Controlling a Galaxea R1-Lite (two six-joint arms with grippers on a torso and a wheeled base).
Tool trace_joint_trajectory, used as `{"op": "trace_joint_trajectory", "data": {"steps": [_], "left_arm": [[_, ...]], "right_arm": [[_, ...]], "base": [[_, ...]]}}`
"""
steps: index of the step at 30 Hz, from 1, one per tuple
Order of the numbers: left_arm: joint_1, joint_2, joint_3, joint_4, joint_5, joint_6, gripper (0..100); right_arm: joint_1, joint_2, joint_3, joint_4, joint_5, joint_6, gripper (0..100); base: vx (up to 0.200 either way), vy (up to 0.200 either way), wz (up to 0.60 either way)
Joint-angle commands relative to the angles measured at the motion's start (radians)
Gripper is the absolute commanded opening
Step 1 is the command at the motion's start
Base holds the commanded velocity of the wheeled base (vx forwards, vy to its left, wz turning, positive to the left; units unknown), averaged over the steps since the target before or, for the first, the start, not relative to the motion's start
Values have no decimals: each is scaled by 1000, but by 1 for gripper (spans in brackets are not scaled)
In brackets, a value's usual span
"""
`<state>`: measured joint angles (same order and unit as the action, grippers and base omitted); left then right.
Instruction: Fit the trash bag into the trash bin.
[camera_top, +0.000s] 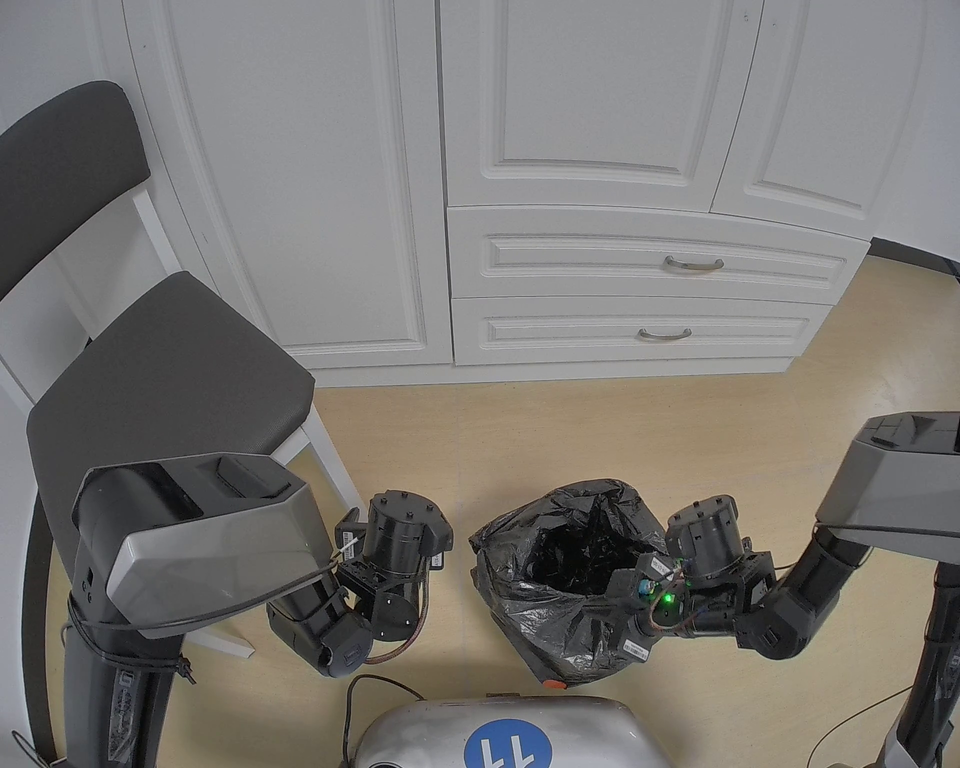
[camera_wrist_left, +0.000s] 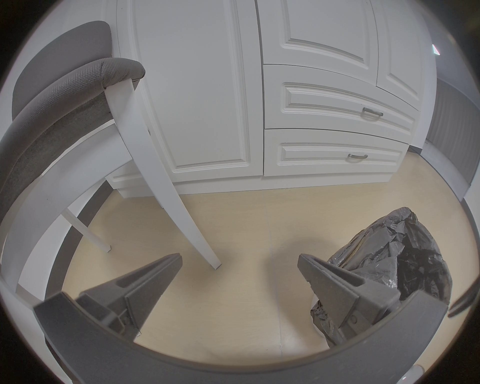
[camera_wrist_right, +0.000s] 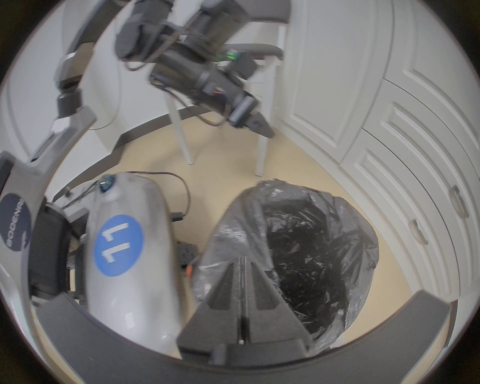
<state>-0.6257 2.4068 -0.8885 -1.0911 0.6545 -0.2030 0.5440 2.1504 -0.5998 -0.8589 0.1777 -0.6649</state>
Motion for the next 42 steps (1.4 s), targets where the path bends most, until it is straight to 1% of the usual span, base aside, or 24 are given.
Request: {"op": "trace_joint_trajectory", "data": {"steps": [1,2,5,8,10,12,14,16,17,19,20,22,23,24,25,26,27,28,29,42], "left_arm": [[0,-2,2,-1,1,0,100],[0,2,0,-1,1,0,100],[1,3,0,-1,1,0,100],[1,5,-3,-1,1,0,100],[1,5,-3,-1,1,0,100],[1,5,-3,-1,1,0,100],[3,3,2,-3,1,-1,100],[3,3,2,-3,1,-1,100],[4,5,3,-3,1,-3,100],[4,5,3,-3,1,-3,100],[4,5,2,-3,1,-3,100],[4,5,2,-3,1,-1,100],[4,5,2,-3,-1,-1,100],[4,5,2,-3,-1,-1,100],[4,5,2,-3,1,-1,100],[4,5,2,-3,1,-1,100],[4,5,2,-3,1,-1,100],[6,5,2,-3,1,-1,100],[6,5,2,-3,1,-3,100],[6,2,2,-4,1,-1,100]], "right_arm": [[-78,157,-135,9,-10,31,0],[-90,184,-158,12,-14,30,100],[-92,187,-164,14,-15,28,100],[-99,181,-178,51,-10,36,100],[-105,175,-192,112,-7,44,100],[-110,174,-195,127,-6,44,100],[-125,170,-227,219,-1,44,100],[-131,169,-236,242,3,45,100],[-142,170,-262,296,16,45,100],[-150,174,-279,325,23,45,100],[-159,181,-299,359,34,47,100],[-165,183,-313,383,48,51,100],[-171,184,-331,426,79,56,100],[-171,184,-333,429,82,56,100],[-177,181,-353,479,118,64,100],[-182,177,-362,502,140,70,100],[-182,177,-362,502,140,70,100],[-185,166,-368,528,181,77,100],[-185,160,-370,535,198,80,0],[-182,121,-341,534,207,68,0]], "base": [[0,0,0],[0,0,0],[0,0,0],[0,0,0],[0,0,0],[0,0,0],[0,0,0],[0,0,0],[0,0,0],[0,0,0],[0,0,0],[0,0,0],[0,0,0],[0,0,0],[0,0,0],[0,0,0],[0,0,0],[0,0,0],[0,0,0],[0,0,0]]}}
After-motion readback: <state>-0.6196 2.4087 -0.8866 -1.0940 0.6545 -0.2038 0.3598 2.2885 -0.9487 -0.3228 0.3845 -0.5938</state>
